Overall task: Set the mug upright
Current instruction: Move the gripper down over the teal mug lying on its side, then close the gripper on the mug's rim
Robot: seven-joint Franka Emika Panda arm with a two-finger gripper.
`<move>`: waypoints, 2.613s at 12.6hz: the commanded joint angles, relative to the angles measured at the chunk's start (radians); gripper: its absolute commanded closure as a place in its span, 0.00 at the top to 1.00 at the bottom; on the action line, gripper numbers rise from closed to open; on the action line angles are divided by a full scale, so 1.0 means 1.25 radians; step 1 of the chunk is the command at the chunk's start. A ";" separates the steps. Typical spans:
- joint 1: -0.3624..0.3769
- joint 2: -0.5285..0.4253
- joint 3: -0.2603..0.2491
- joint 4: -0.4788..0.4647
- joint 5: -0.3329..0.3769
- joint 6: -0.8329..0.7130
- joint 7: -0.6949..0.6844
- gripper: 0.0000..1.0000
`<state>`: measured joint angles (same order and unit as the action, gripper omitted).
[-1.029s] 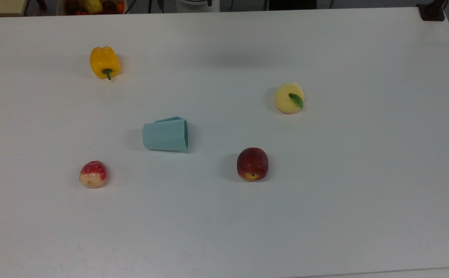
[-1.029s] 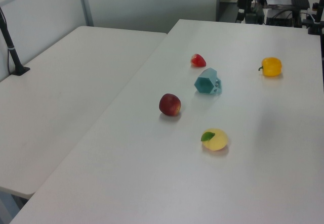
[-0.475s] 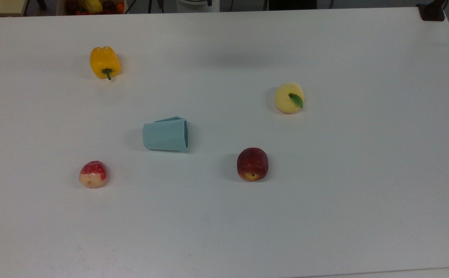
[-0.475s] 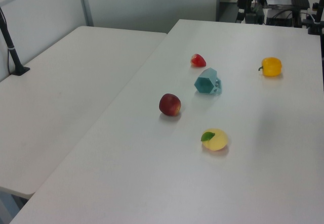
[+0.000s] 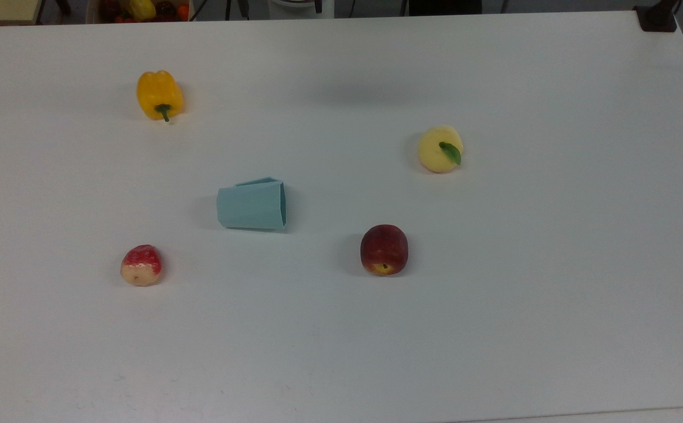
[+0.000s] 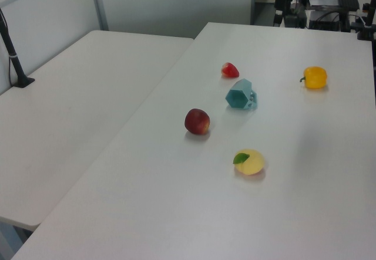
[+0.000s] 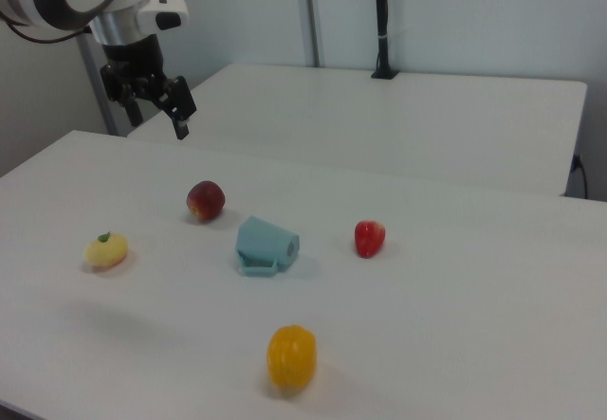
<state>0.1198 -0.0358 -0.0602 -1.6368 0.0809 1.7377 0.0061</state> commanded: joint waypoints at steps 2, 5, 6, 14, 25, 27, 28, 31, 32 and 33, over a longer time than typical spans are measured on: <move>0.022 0.082 -0.003 0.022 -0.118 0.060 0.019 1.00; 0.070 0.136 0.000 0.023 -0.269 0.097 0.116 1.00; 0.082 0.156 0.003 0.022 -0.300 0.097 0.141 1.00; 0.108 0.328 0.004 0.017 -0.533 0.245 0.449 1.00; 0.104 0.408 0.008 -0.044 -0.700 0.287 0.474 1.00; 0.098 0.411 0.008 -0.049 -0.763 0.278 0.483 0.95; 0.094 0.410 0.008 -0.060 -0.776 0.276 0.483 0.92; 0.092 0.412 0.008 -0.088 -0.821 0.276 0.484 0.71; 0.089 0.412 0.008 -0.096 -0.826 0.278 0.482 0.43; 0.088 0.412 0.008 -0.097 -0.826 0.278 0.482 0.06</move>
<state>0.2340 0.4949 -0.0506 -1.7221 -0.9249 2.0724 0.5862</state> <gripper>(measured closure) 0.225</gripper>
